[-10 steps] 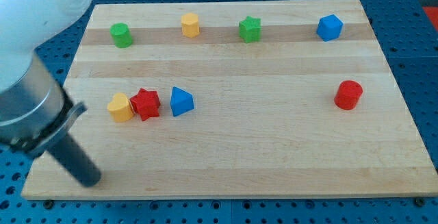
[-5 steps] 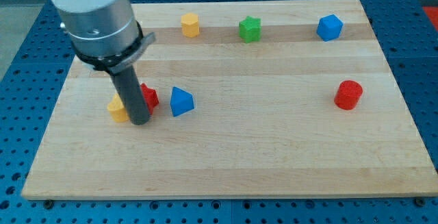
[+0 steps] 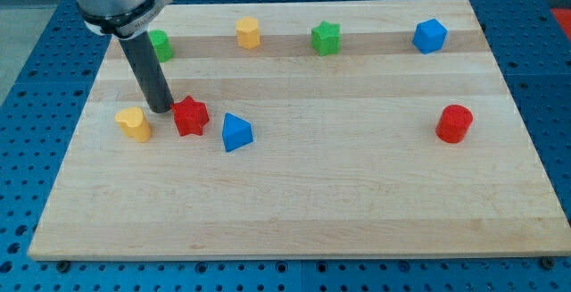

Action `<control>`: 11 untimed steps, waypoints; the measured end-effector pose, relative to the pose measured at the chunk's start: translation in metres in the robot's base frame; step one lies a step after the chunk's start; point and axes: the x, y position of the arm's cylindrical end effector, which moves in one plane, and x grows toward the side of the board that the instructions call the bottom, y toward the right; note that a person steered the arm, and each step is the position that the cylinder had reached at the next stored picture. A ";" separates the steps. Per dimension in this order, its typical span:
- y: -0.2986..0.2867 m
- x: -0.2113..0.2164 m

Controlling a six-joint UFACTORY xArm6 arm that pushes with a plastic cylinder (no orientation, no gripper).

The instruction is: Place the yellow heart and the red star diagonal to each other

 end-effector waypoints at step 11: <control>-0.049 0.012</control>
